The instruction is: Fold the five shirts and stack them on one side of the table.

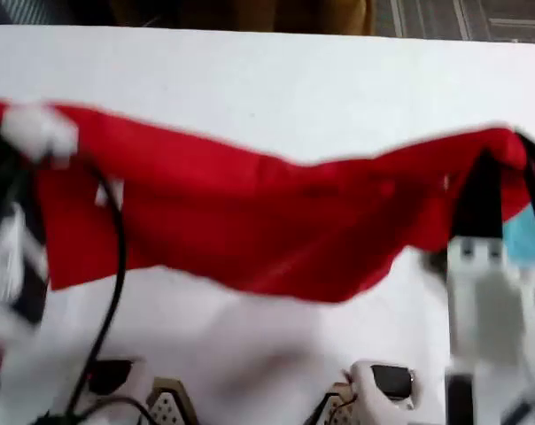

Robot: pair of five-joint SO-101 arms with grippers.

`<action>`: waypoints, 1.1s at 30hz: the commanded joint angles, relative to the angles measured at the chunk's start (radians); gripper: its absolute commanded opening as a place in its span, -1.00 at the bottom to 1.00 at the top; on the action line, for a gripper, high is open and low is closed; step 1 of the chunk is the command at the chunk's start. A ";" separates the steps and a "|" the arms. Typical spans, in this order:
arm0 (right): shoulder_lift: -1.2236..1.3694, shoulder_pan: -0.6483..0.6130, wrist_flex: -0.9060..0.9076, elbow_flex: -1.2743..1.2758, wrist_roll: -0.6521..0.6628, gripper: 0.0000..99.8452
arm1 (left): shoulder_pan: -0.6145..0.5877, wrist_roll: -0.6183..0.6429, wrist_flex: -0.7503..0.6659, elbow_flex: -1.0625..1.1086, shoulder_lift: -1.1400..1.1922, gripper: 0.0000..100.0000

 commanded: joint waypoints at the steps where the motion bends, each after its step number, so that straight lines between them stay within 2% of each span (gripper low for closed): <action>1: -0.114 0.004 0.013 0.049 0.009 -0.96 | -0.008 -0.018 0.017 0.030 -0.087 -0.94; 7: -0.142 0.128 -0.094 0.087 0.002 -0.96 | -0.009 -0.011 -0.005 0.243 -0.178 -0.94; 15: 0.053 0.125 -0.298 0.284 -0.107 -0.96 | -0.008 0.092 -0.219 0.582 -0.029 -0.95; 19: 0.170 0.048 -0.375 0.390 -0.118 -0.96 | -0.009 0.129 -0.333 0.704 0.080 -0.95; 27: 0.489 -0.059 -0.642 0.589 -0.117 -0.96 | -0.014 0.130 -0.681 0.854 0.377 -0.95; 33: 0.812 -0.058 -0.754 0.537 -0.112 -0.96 | -0.028 0.130 -0.919 0.808 0.686 -0.95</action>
